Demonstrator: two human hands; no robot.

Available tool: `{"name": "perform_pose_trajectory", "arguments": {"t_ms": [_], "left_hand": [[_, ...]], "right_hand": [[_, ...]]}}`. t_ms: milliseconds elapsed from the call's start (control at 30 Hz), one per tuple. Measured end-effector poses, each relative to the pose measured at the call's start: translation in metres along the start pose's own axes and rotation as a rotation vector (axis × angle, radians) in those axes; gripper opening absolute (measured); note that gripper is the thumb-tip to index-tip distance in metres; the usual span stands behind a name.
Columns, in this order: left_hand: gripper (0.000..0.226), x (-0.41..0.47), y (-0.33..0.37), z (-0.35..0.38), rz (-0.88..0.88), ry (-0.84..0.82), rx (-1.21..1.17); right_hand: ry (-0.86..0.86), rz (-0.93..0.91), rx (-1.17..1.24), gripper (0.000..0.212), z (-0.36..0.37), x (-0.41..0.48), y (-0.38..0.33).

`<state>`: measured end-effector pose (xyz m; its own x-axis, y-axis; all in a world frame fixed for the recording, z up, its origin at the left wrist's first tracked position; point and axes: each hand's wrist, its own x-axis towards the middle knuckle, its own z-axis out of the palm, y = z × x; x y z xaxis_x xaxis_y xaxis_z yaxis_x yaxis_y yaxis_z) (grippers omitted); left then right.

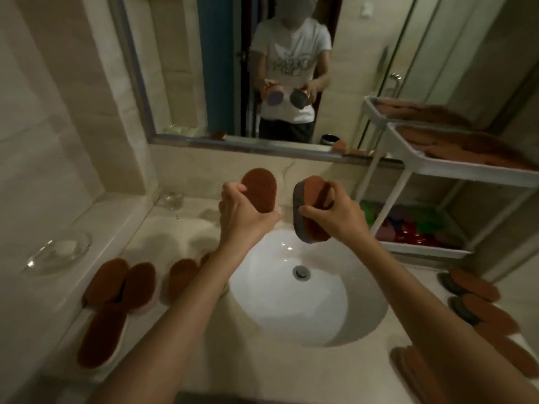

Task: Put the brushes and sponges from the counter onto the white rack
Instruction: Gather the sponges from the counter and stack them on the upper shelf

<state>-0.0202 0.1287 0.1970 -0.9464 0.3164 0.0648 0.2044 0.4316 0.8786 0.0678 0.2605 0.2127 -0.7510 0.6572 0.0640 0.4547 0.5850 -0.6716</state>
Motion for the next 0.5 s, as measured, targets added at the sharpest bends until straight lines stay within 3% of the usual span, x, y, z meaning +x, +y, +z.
{"name": "perform_pose_trajectory", "arguments": {"t_ms": [267, 500], "left_hand": [[0.061, 0.029, 0.135, 0.093, 0.262, -0.132, -0.090], [0.069, 0.068, 0.215, 0.161, 0.255, -0.234, -0.103]], "right_hand": [[0.262, 0.003, -0.040, 0.073, -0.126, 0.058, 0.030], [0.318, 0.095, -0.008, 0.069, -0.215, 0.120, 0.069]]}}
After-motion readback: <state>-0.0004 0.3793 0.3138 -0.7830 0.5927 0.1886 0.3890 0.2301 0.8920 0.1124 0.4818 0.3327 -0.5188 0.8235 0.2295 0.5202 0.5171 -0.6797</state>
